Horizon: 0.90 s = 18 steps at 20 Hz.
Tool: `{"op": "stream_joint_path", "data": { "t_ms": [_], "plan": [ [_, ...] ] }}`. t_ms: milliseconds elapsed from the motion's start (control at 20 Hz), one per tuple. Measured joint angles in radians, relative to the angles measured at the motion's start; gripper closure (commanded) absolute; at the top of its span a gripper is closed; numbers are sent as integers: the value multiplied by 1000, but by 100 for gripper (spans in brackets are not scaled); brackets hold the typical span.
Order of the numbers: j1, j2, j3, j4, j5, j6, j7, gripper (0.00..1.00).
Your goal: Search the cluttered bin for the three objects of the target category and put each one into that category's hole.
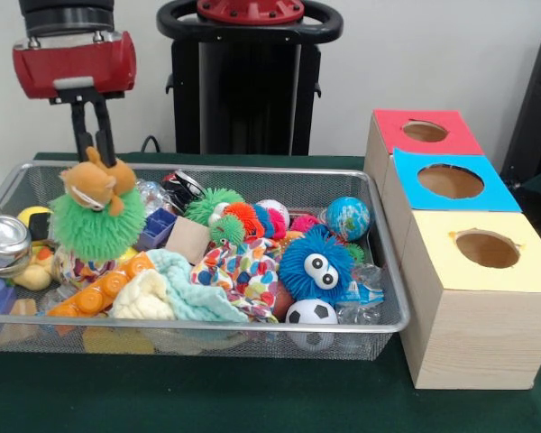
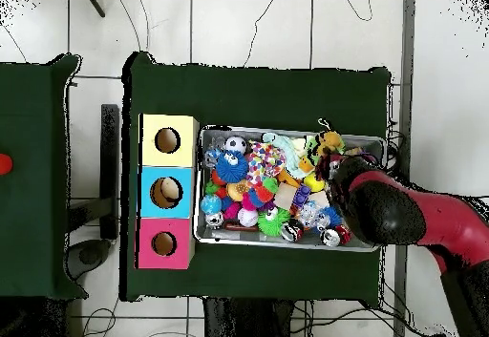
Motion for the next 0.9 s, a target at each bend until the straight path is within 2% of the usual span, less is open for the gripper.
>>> {"op": "stream_joint_path", "data": {
  "t_ms": [250, 450, 900],
  "plan": [
    [-14, 32, 43, 2, -5, 31, 0, 100],
    [-55, 70, 131, 2, 2, 30, 0, 100],
    [0, 108, 123, -31, -41, 87, 0, 100]
  ]
}}
